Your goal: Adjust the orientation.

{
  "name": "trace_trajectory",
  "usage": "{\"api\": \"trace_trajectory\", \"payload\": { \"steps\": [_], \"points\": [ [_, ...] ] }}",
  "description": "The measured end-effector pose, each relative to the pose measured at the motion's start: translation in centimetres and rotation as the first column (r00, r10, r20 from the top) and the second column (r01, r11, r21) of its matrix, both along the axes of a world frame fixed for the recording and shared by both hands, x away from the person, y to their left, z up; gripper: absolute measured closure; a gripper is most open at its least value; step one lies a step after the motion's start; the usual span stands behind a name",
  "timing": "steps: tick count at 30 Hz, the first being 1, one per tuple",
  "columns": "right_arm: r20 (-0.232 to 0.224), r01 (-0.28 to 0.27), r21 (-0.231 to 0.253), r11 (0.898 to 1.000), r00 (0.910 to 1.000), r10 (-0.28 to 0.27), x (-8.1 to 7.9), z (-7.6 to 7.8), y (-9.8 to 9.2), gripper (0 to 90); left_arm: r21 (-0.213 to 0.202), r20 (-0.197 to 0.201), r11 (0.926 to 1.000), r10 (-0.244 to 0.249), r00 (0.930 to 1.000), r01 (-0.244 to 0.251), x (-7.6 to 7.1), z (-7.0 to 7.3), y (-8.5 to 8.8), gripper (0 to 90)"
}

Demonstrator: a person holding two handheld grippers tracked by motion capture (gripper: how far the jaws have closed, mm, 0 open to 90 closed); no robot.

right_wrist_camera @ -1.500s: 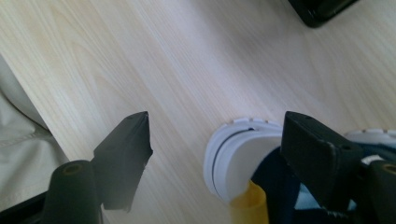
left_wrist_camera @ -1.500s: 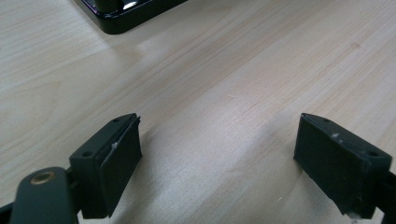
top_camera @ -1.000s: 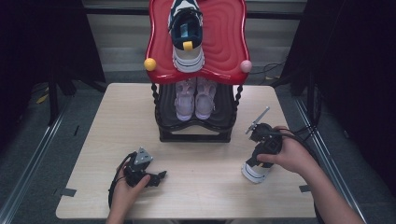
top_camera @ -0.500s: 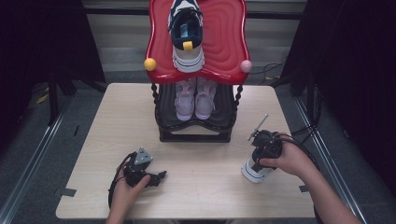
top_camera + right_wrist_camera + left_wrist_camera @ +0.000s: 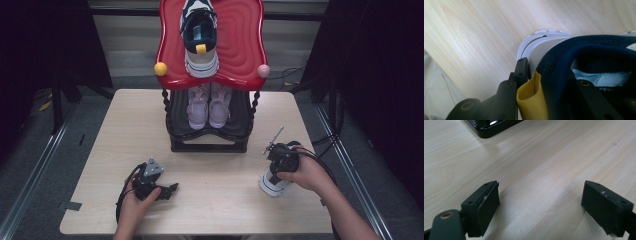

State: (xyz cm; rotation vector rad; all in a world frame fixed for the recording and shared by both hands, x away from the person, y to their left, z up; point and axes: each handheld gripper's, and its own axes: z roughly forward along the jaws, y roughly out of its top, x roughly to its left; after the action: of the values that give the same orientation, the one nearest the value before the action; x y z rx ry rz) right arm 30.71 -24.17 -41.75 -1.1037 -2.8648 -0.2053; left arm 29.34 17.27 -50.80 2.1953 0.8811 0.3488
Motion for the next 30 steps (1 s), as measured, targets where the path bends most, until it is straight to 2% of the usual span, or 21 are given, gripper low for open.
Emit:
{"api": "trace_trajectory", "payload": {
  "steps": [2, 3, 6, 10, 12, 13, 15, 16, 17, 18, 19, 20, 22, 23, 24, 26, 28, 29, 30],
  "points": [
    [0.009, -0.020, -0.019, 1.000, 0.9998, 0.020, -0.3, 0.2, 0.0, 67.8, -0.001, 0.000, 1.0000, 0.000, 1.0000, 0.000, 0.0, 0.0, 0.0, 14.2],
    [-0.005, -0.023, -0.010, 1.000, 0.9997, 0.023, -0.5, 0.3, 0.1, 67.8, 0.000, 0.000, 1.0000, 0.000, 1.0000, 0.000, 0.0, 0.0, 0.0, 14.2],
    [0.016, -0.084, -0.017, 0.996, 0.9963, 0.085, -0.9, 0.5, 0.1, 67.9, 0.000, 0.000, 1.0000, 0.000, 1.0000, 0.000, 0.0, 0.0, 0.0, 14.2],
    [0.041, -0.171, -0.025, 0.985, 0.9843, 0.172, -1.5, 0.9, 0.2, 68.0, -0.001, 0.000, 1.0000, 0.000, 1.0000, 0.000, 0.0, 0.0, 0.0, 14.2],
    [0.034, -0.226, -0.037, 0.973, 0.9732, 0.228, -1.8, 1.0, 0.2, 68.0, 0.000, 0.000, 1.0000, 0.000, 1.0000, 0.000, 0.0, 0.0, 0.0, 14.2],
    [0.032, -0.243, -0.033, 0.970, 0.9693, 0.244, -1.9, 1.0, 0.1, 68.0, -0.001, 0.000, 1.0000, 0.000, 1.0000, 0.000, 0.0, 0.0, 0.0, 14.2],
    [0.016, -0.241, -0.038, 0.970, 0.9702, 0.242, -2.2, 0.9, 0.1, 67.9, -0.001, 0.000, 1.0000, 0.000, 1.0000, 0.000, 0.0, 0.0, 0.0, 14.2],
    [0.022, -0.258, -0.038, 0.965, 0.9656, 0.259, -2.2, 0.7, -0.1, 67.8, -0.001, 0.000, 1.0000, 0.000, 1.0000, 0.000, 0.0, 0.0, 0.0, 14.2],
    [0.014, -0.233, -0.036, 0.972, 0.9721, 0.234, -2.3, 0.6, 0.0, 67.4, 0.000, 0.000, 1.0000, 0.000, 1.0000, 0.000, 0.0, 0.0, 0.0, 14.2],
    [0.007, -0.243, -0.025, 0.970, 0.9698, 0.244, -2.3, 0.5, -0.1, 66.9, 0.000, 0.000, 1.0000, 0.000, 1.0000, 0.000, 0.0, 0.0, 0.0, 14.2],
    [0.017, -0.236, -0.028, 0.971, 0.9715, 0.237, -2.3, 0.3, -0.2, 66.9, 0.000, 0.000, 1.0000, 0.000, 1.0000, 0.000, 0.0, 0.0, 0.0, 14.2],
    [0.029, -0.257, -0.022, 0.966, 0.9659, 0.257, -2.3, 0.1, -0.4, 66.5, -0.001, 0.000, 1.0000, 0.000, 1.0000, 0.000, 0.0, 0.0, 0.0, 14.2],
    [0.041, -0.236, -0.015, 0.972, 0.9708, 0.237, -2.4, 0.2, -0.4, 64.7, 0.000, 0.000, 1.0000, 0.000, 1.0000, 0.000, 0.0, 0.0, 0.0, 14.2],
    [0.046, -0.206, -0.005, 0.978, 0.9774, 0.206, -2.6, 0.3, -0.4, 63.0, 0.000, 0.000, 1.0000, 0.001, 1.0000, -0.001, 0.0, 0.0, 0.0, 14.2],
    [0.056, -0.208, -0.002, 0.978, 0.9767, 0.207, -2.5, 0.3, -0.5, 60.8, 0.000, 0.001, 1.0000, 0.001, 1.0000, -0.001, 0.0, 0.0, 0.0, 14.2],
    [0.066, -0.181, 0.004, 0.983, 0.9813, 0.181, -2.4, 0.4, -0.7, 58.6, 0.000, 0.001, 1.0000, 0.001, 1.0000, -0.001, 0.0, 0.0, 0.0, 14.2],
    [0.062, -0.143, 0.009, 0.990, 0.9879, 0.142, -2.3, 0.4, -0.8, 51.9, 0.000, 0.001, 1.0000, 0.003, 1.0000, -0.003, 0.0, 0.0, 0.0, 14.2],
    [0.065, -0.139, 0.019, 0.990, 0.9884, 0.137, -2.2, 0.3, -0.8, 51.8, 0.001, 0.001, 1.0000, 0.002, 1.0000, -0.002, 0.0, 0.0, 0.0, 14.2],
    [0.047, -0.122, 0.020, 0.992, 0.9915, 0.121, -2.2, 0.3, -0.8, 52.0, 0.000, 0.003, 1.0000, 0.005, 1.0000, -0.005, 0.0, 0.0, 0.0, 14.2]
  ]
}}
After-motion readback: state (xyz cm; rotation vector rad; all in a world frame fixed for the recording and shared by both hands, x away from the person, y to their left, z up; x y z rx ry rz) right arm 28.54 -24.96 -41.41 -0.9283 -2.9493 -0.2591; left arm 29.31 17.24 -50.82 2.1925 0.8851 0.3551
